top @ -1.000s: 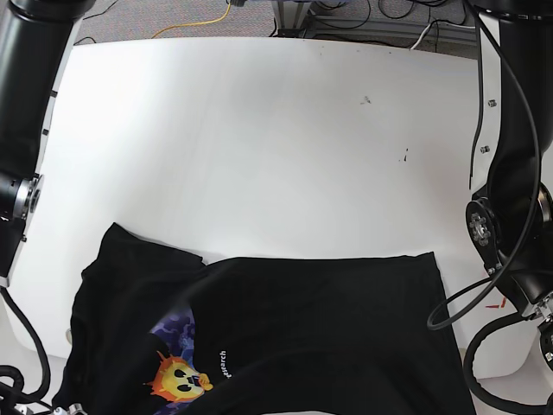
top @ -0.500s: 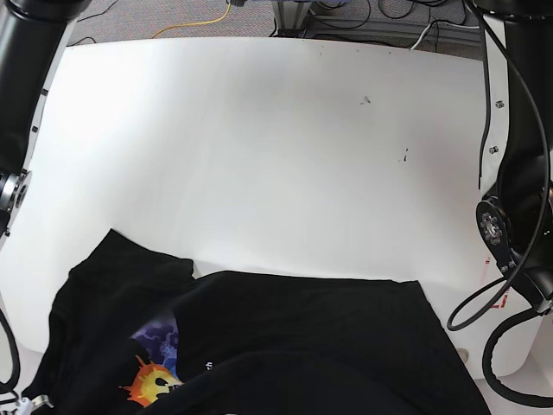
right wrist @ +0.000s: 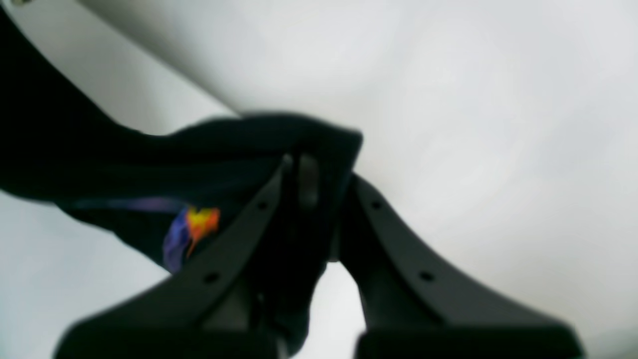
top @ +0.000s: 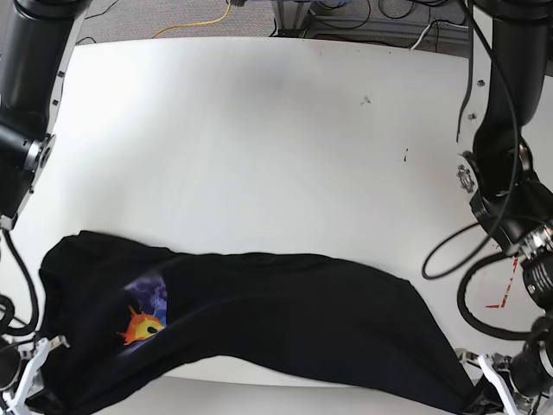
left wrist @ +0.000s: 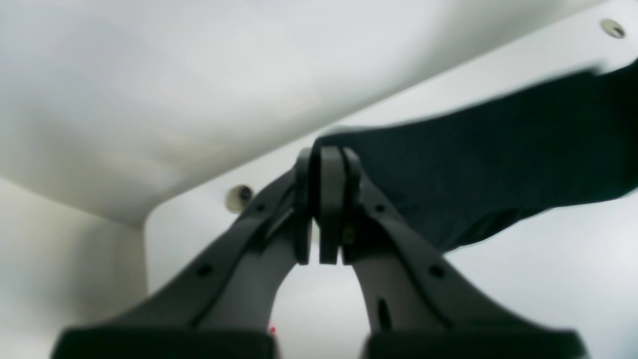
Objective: Layout the t-shirt on the table in an organized manner, then fold the t-shirt properly
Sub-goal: 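Lift the shirt with both grippers and drag it away from the robot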
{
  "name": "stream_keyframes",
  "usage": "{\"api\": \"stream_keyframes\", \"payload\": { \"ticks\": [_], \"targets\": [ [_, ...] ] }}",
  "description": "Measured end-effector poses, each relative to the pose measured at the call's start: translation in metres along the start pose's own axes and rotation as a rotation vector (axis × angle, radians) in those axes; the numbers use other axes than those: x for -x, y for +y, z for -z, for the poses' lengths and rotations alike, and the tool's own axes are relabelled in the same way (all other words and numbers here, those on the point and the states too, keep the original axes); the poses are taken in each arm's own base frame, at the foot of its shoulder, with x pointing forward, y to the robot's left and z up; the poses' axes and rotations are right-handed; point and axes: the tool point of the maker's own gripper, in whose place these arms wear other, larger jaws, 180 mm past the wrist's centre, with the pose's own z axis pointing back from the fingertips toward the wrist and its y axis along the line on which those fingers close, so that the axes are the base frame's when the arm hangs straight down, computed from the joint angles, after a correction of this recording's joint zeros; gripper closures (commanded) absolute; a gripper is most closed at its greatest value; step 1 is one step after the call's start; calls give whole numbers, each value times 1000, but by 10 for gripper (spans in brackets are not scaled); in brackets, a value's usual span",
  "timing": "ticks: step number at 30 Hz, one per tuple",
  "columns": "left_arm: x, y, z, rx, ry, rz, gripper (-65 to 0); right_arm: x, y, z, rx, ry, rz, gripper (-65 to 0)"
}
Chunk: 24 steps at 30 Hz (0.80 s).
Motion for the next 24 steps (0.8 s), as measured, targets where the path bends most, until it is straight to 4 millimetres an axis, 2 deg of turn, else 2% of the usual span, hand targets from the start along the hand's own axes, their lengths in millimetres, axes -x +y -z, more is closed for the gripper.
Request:
{"api": "stream_keyframes", "payload": {
  "ticks": [4,8,15,19,24],
  "targets": [
    [-7,-10,-15,-22,-70,41,0,13,16,-1,-15,-9,4,-2],
    [-1,-19,-27,-47,-91,78,0,25,30,-7,-17,-4,-17,-2],
    [49,-43,-25,-22,5,79,0,61,56,-10,-78,28,36,-2],
    [77,-49,-30,-19,36,41,0,85,66,-14,-105,54,90,0],
    [128,-53,-39,-6,108,-61,0,123,83,-19,-147,108,165,0]
  ]
}}
